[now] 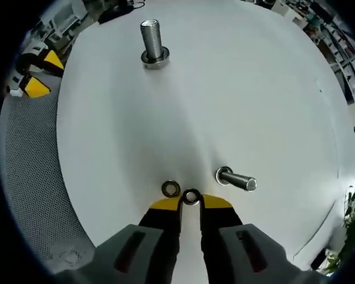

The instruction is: Place the washer onto the threaded stud by aligning its center hole with the stud, sliding it down to the base, and recovering from edge contact or off-axis alignment until the washer reaches the visible bottom stop.

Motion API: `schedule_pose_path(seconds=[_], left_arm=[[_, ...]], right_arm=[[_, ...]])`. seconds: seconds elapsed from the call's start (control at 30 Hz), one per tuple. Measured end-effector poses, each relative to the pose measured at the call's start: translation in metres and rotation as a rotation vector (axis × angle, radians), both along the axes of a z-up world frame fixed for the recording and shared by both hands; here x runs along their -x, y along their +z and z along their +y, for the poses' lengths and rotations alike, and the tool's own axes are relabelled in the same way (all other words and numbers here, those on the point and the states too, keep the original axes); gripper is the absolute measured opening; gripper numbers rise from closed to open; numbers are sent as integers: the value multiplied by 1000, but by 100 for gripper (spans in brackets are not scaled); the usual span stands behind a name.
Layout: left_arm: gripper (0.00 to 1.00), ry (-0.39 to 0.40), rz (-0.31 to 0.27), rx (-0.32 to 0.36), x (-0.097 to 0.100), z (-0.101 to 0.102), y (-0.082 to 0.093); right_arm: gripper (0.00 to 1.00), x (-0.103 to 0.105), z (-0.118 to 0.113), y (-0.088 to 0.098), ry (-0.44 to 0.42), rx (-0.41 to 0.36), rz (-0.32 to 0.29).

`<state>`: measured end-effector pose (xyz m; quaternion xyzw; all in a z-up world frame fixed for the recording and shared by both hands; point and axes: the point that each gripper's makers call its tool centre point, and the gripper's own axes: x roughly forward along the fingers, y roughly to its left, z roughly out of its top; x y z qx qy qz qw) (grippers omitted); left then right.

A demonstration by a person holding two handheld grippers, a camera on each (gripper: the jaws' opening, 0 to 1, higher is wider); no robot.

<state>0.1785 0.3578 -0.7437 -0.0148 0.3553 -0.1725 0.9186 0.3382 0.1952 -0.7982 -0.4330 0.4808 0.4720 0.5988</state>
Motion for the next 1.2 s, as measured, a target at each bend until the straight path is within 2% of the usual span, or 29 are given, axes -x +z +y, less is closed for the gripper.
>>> schedule_pose_path(seconds=[0.57,0.83,1.07,1.2], left_arm=[[18,3,-1,-4,-1,1,0],[18,5,1,-4,-1,2,0],[18,5,3,-5,-1,2,0],[17,7,3,-7,-1,2,0]], right_arm=[[13,-2,-2,0,-40,-51,14],[13,-12,7,22,-77,-130,-11],[13,-15,0,27,-85,-123,-16],[13,-19,-2,39,-104,-154,-34]])
